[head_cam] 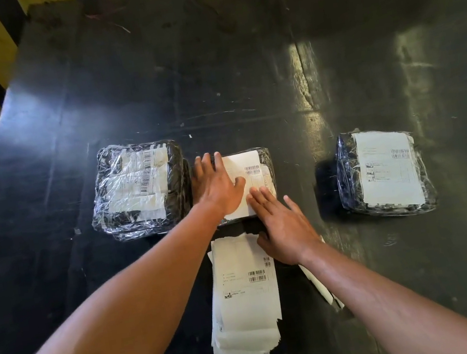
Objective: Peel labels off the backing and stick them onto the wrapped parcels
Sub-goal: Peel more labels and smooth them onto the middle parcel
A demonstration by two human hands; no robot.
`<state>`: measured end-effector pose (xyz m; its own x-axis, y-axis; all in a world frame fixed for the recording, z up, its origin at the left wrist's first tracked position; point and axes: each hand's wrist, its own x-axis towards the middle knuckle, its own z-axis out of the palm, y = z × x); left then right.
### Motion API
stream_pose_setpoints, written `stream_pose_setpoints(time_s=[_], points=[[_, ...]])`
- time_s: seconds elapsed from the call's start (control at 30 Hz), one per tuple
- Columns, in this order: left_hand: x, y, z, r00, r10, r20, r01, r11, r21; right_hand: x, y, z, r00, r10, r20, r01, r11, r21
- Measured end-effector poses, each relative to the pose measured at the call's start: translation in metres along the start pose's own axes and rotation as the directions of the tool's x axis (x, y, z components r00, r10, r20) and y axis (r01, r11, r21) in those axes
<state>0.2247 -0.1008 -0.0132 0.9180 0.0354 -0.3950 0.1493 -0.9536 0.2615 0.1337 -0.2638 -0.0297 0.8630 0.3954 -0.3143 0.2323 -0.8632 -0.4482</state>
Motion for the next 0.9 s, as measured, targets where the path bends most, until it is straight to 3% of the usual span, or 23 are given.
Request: stream_pose_setpoints(time_s=[0.1,0.2,0.3,0.37,0.47,0.77,0.9], points=[[-0.026,-0.007,0.014,0.987,-0.155,0.035,0.158,0.923,-0.350,0.005,0.001,-0.005,0.985,0.092,-0.144,-0.039,0.941,0.337],[-0.040,-0.014,0.028,0.937,-0.310,0.163,0.349,0.794,-0.498,0.015,-0.002,-0.009,0.878,0.369,-0.305,-0.190,0.853,0.486],[-0.039,-0.018,0.037,0.917,-0.357,0.176,0.393,0.743,-0.541,0.035,-0.004,-0.010,0.747,0.655,-0.118,-0.495,0.665,0.559],[-0.036,-0.017,0.035,0.911,-0.374,0.176,0.399,0.685,-0.609,0.047,-0.004,-0.010,0.707,0.708,-0.011,-0.563,0.571,0.597],[-0.038,-0.013,0.028,0.912,-0.370,0.179,0.393,0.656,-0.644,0.052,-0.004,-0.016,0.695,0.718,0.033,-0.532,0.483,0.696],[-0.088,0.014,0.000,0.964,-0.261,0.042,0.210,0.662,-0.719,0.003,0.000,-0.051,0.677,0.719,-0.155,-0.387,0.528,0.756],[-0.099,0.042,-0.010,0.981,-0.191,-0.017,0.116,0.659,-0.743,-0.030,0.009,-0.074,0.615,0.752,-0.235,-0.295,0.497,0.816]])
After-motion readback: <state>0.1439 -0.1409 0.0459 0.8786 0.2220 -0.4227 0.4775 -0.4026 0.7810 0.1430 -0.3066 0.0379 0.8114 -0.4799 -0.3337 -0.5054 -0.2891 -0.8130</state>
